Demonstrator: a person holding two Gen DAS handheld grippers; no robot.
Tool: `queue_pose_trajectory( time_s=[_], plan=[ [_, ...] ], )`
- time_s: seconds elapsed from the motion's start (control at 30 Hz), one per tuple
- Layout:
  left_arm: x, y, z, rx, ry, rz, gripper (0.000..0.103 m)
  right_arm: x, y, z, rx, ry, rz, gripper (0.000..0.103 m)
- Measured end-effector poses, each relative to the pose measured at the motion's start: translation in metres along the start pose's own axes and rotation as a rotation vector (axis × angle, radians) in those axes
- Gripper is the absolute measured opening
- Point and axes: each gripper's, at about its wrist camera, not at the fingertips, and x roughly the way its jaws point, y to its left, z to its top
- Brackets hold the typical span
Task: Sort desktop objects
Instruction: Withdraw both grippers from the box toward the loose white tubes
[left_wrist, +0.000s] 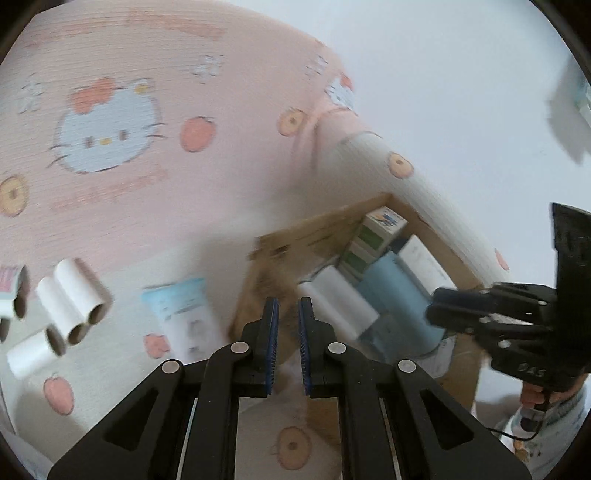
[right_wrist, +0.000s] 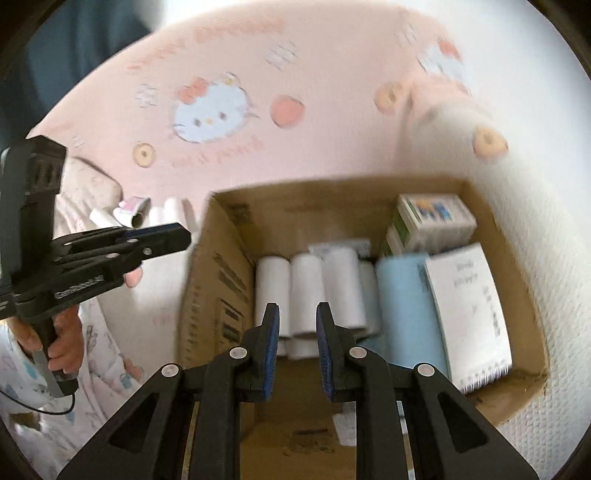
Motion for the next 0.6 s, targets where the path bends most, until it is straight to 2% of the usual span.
queue_pose_trajectory(
  time_s=[0.1,0.17,0.33,0.4,0.47,0.5,0.6],
  plan=[
    [-0.006,0.02,-0.015,-0.026,-0.011,0.005,0.012,-0.01,0.021,0.001,-0.05,-0.069,-0.006,0.016],
    [-0.003,0.033,-0.029,-0.008,-0.019,0.047,0.012,-0.02,0.034,0.0,-0.079,-0.103,0.003,0.016],
    [0.021,0.066,-0.069,-0.059,-0.009,0.102,0.01,-0.002,0.064,0.002,-0.107,-0.146,-0.023,0.016],
    [0.029,0.077,-0.082,-0.065,-0.022,0.157,0.01,0.003,0.078,-0.002,-0.122,-0.158,-0.038,0.016],
    [0.035,0.084,-0.086,-0.043,-0.024,0.234,0.01,0.008,0.09,-0.003,-0.127,-0.173,-0.034,0.016],
    [0.036,0.088,-0.083,-0.053,-0.025,0.245,0.01,0.01,0.095,-0.004,-0.13,-0.175,-0.027,0.016],
    [0.037,0.108,-0.071,-0.151,-0.034,0.224,0.009,0.013,0.114,-0.007,-0.158,-0.193,0.002,0.016]
  ],
)
